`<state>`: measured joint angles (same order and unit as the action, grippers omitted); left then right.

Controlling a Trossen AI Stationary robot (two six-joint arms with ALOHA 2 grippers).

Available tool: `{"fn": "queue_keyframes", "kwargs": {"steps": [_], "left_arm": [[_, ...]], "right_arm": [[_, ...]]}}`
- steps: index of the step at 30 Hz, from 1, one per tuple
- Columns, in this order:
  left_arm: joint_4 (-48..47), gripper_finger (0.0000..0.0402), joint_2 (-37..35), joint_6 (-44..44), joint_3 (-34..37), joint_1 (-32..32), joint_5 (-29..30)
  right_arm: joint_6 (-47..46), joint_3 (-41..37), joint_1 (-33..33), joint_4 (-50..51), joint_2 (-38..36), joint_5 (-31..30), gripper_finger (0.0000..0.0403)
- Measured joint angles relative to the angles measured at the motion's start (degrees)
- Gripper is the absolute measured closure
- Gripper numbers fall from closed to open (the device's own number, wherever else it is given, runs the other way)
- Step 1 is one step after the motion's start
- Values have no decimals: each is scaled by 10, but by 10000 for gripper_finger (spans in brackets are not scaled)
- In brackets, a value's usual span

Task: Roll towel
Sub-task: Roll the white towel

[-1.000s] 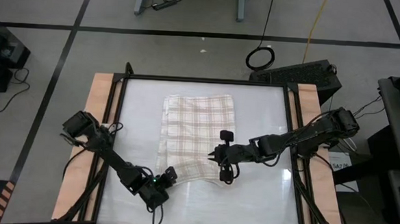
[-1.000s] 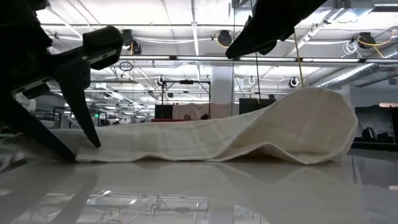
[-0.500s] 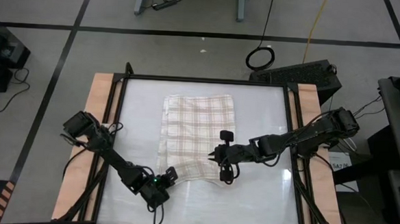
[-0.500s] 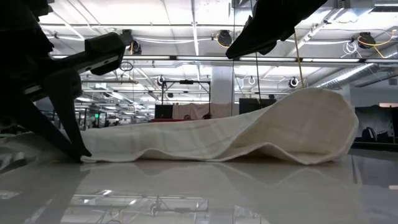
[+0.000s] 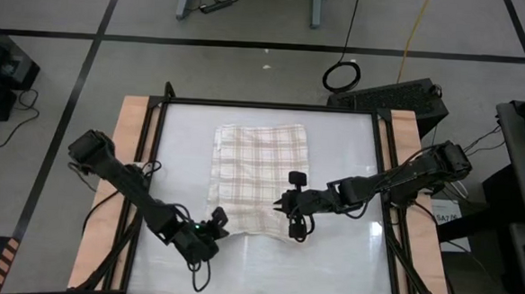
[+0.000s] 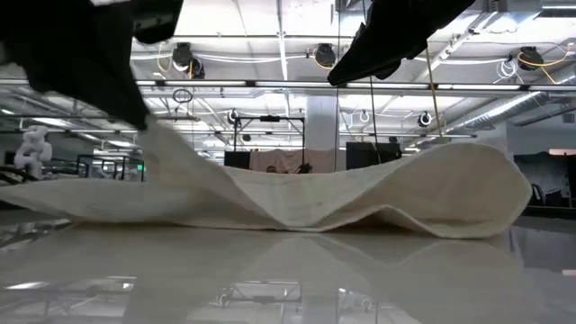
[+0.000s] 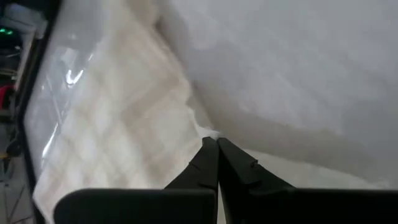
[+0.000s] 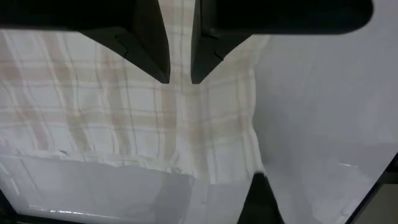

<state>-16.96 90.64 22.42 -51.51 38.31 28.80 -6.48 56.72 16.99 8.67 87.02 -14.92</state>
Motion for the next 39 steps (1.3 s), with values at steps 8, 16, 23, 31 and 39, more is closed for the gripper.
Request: {"fn": "queue_keyframes", "kwargs": {"steps": [8, 16, 23, 31, 39], "left_arm": [[-105, 400, -84, -56, 0, 19, -16], [-164, 400, -95, -142, 4, 33, -66], [-158, 400, -88, -146, 5, 51, -3], [-150, 400, -102, -106, 5, 50, 83], [-160, 400, -136, -81, 5, 31, 152]], "right_arm": [[-47, -41, 13, -11, 0, 2, 346], [-59, -60, 32, -50, 0, 0, 346], [-64, -60, 38, -64, 0, 6, 346], [-32, -60, 95, -244, 48, 26, 346], [0, 64, 139, -275, 190, -97, 350]]}}
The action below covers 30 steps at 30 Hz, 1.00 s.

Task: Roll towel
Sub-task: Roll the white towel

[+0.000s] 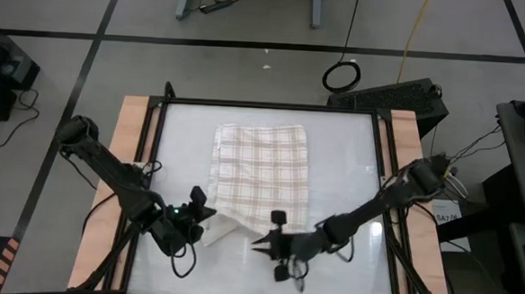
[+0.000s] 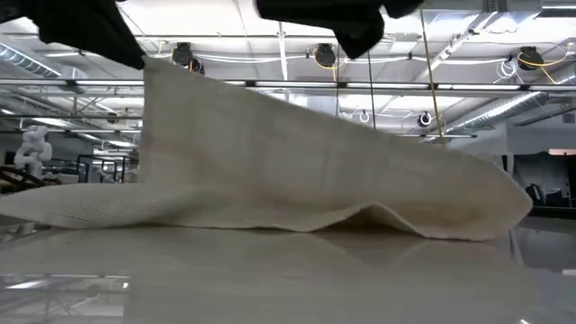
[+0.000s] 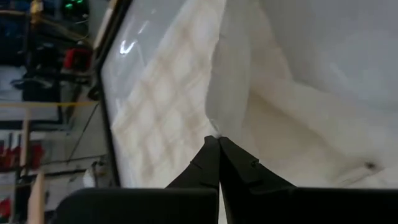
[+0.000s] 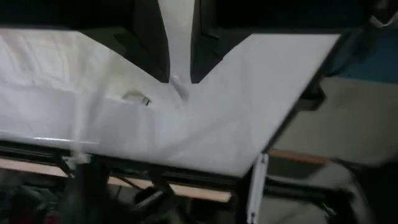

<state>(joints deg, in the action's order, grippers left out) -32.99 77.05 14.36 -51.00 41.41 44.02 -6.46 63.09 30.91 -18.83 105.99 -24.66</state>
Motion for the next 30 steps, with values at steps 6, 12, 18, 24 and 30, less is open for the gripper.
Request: {"fn": "queue_keyframes", "kwargs": {"steps": [6, 12, 18, 24, 30], "left_arm": [[-7, 400, -18, 11, 0, -16, 14], [-9, 400, -18, 11, 0, -16, 15], [-7, 400, -24, 11, -1, -7, 46], [-6, 400, -47, 12, -1, -2, 66], [-4, 400, -62, 9, -1, 8, 61]], "right_arm": [[-64, 128, 4, 244, 82, -18, 392], [-175, 143, 22, 413, 99, -58, 399], [-226, 143, 40, 498, 98, -101, 402], [-244, 142, 38, 527, 98, -113, 402], [-244, 142, 38, 528, 110, -98, 402]]}}
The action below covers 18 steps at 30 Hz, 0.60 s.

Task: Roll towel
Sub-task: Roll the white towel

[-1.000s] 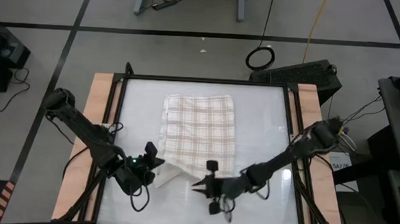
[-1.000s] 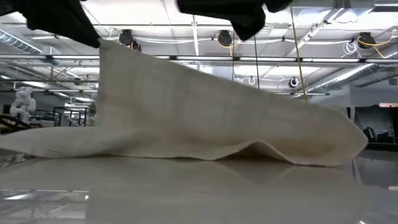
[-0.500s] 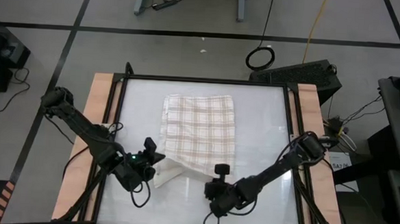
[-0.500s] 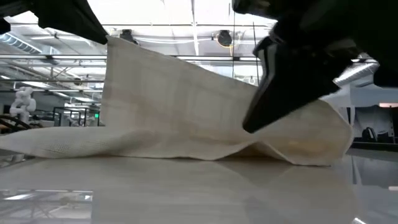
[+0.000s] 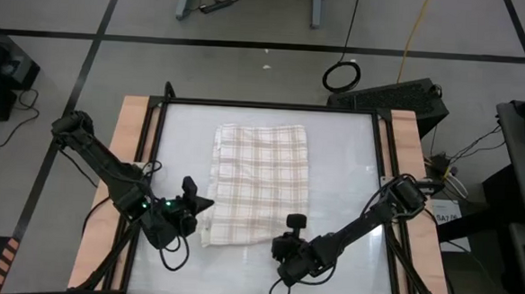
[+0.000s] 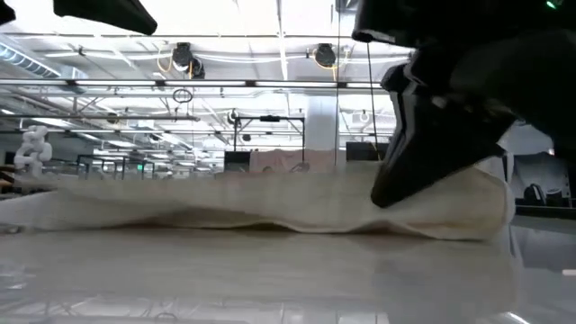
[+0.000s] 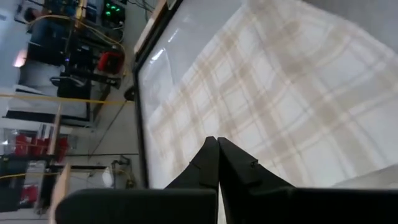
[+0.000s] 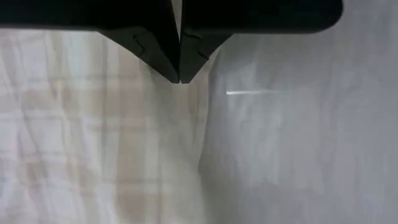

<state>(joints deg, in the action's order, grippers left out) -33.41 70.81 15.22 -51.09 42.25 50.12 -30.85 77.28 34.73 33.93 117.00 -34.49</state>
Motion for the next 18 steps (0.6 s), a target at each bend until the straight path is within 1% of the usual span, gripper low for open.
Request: {"fn": "queue_keyframes", "kwargs": {"steps": [2, 5, 7, 10, 15, 18], "left_arm": [[3, 400, 0, -36, 0, 1, -19], [6, 396, 5, -130, 0, 0, -68], [20, 380, 12, -185, 9, 1, -107], [52, 338, 37, -244, 32, 18, -143], [140, 259, 110, -252, 55, 62, -151], [163, 232, 153, -238, 53, 83, -133]], "right_arm": [[0, -1, 1, -5, 0, -1, 402], [0, 0, 2, -9, -4, -2, 402], [0, 0, 2, -7, -4, -1, 403], [1, 0, 0, -7, -4, -1, 403], [4, 0, -10, -7, -4, 0, 403], [6, 0, -11, -6, -4, 0, 403]]}}
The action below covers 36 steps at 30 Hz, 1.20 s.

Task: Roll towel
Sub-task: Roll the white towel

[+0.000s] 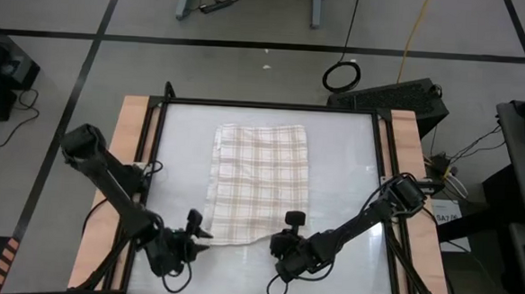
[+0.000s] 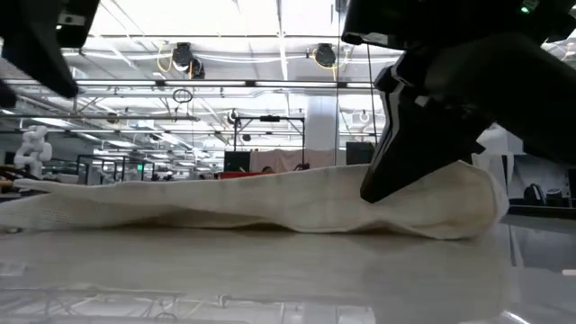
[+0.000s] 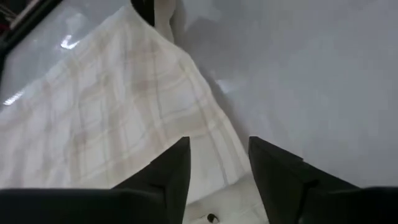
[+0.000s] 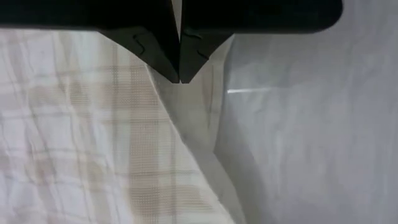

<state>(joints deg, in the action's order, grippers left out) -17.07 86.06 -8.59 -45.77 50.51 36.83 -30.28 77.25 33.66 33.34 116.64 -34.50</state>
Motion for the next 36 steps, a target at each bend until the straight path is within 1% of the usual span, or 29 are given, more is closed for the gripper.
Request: {"fn": "queue_keyframes", "kwargs": {"steps": [3, 8, 15, 18, 26, 27, 30, 33, 36], "left_arm": [[3, 229, 39, 14, -2, 10, 22], [6, 235, 94, 15, -2, 7, 20], [7, 240, 109, 18, -2, 5, 35], [7, 263, 109, 22, -2, 5, 35], [7, 380, 109, 30, -2, -8, 16], [7, 389, 109, 29, -2, -11, 16], [5, 392, 100, 32, -2, -16, 22], [-7, 392, 76, 47, -2, -18, 40], [-31, 392, 33, 51, -2, -18, 60]], "right_arm": [[9, 0, -1, -1, 0, 1, 403], [11, 0, -6, -1, 0, 1, 403], [11, 0, -6, -1, 0, 1, 403], [11, 0, -6, -1, 0, 1, 403], [11, 0, -6, -2, 0, 1, 403], [11, 0, -6, -3, 0, 1, 403], [8, 0, -6, -4, 0, 1, 403], [8, 0, -1, -14, -1, -3, 401], [13, 0, 8, -41, -12, -23, 383]]}}
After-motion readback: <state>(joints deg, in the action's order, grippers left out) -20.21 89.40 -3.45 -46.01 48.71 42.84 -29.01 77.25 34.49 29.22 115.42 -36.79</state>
